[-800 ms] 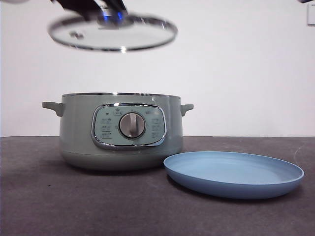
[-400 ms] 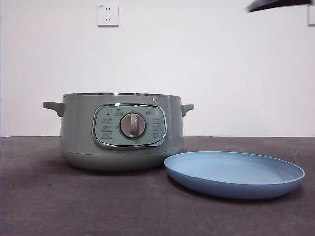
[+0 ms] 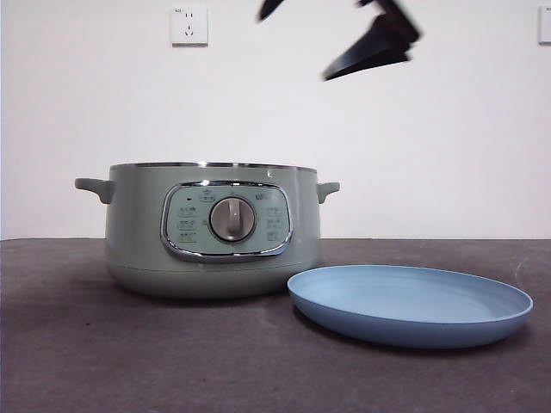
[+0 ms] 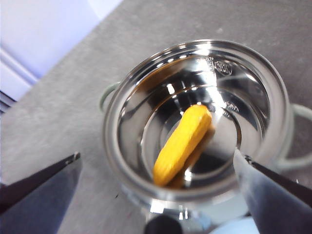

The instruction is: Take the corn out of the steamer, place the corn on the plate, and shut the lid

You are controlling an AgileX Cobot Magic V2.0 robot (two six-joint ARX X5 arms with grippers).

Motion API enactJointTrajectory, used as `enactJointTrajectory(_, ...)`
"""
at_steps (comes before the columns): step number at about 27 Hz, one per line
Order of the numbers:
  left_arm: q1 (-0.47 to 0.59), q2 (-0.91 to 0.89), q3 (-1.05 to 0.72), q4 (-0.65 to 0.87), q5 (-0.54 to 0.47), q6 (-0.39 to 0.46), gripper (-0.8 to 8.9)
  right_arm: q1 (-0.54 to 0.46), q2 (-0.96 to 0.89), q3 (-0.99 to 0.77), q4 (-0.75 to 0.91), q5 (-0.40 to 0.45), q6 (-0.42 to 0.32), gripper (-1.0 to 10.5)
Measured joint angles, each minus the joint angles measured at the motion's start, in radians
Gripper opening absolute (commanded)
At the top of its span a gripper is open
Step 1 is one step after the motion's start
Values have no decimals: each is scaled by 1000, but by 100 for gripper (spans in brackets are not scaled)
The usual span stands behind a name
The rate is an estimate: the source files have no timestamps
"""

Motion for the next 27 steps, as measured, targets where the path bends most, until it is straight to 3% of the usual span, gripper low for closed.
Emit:
enactJointTrajectory(10,0,-40,0,-87,7,0,-8,141,443,484,-167,282,-17,650)
enactJointTrajectory(15,0,-33,0,-112,9,0,-8,151,602,555,-170,364,-20,626)
enactJointTrajectory(27,0,-36,0,-129,13,0,-8,149,709,561,-177,370,-19,625)
